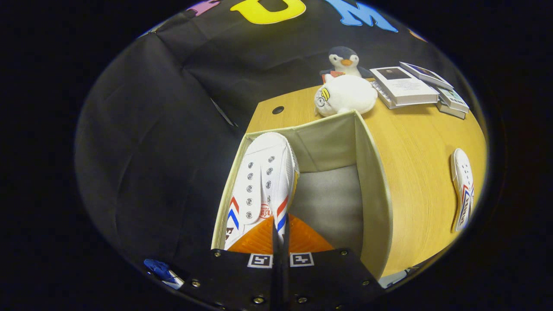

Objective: Open the storage box then place both shoes into the box .Put the left shoe in first, then the right shoe, with the right side of both shoes facing outward in a uniform manner.

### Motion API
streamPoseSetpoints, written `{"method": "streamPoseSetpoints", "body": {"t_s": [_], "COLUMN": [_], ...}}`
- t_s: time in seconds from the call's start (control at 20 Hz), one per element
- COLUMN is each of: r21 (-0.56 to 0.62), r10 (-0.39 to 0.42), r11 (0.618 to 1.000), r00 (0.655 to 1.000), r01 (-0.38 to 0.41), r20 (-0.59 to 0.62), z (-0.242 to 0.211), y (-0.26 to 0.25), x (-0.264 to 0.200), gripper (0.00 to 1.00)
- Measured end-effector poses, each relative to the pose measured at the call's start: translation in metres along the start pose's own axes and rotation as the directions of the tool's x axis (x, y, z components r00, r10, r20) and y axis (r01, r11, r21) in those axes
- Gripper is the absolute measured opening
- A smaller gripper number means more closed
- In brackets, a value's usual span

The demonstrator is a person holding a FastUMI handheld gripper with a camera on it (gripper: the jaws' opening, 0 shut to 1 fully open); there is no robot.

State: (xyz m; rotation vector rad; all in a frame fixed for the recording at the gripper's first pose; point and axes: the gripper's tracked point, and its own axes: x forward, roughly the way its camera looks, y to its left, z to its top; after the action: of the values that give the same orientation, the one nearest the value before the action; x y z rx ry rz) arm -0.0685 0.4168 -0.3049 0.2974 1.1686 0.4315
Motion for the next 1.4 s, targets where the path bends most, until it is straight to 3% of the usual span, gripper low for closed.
{"method": "streamPoseSetpoints", "body": {"t_s": [0.45, 0.55, 0.65, 0.8, 1.15, 1.4], "r21": [0.02, -0.002, 0.007, -0.043, -0.212, -0.281], "r10": [-0.043, -0.021, 0.053, 0.122, 0.228, 0.2], "r11": [0.999, 1.0, 0.999, 0.991, 0.955, 0.95], "r00": [0.996, 0.994, 0.995, 0.991, 0.97, 0.959], "r01": [0.044, 0.021, -0.053, -0.125, -0.207, -0.139], "r20": [-0.075, -0.105, -0.086, -0.061, 0.081, 0.202], "z": [-0.013, -0.017, -0.015, -0.001, 0.038, 0.071], "y": [-0.016, -0.013, 0.004, 0.019, 0.023, -0.017], "x": [0.031, 0.03, 0.03, 0.012, -0.055, -0.101], "gripper": [0.03, 0.02, 0.29, 1.0, 0.98, 0.98]}}
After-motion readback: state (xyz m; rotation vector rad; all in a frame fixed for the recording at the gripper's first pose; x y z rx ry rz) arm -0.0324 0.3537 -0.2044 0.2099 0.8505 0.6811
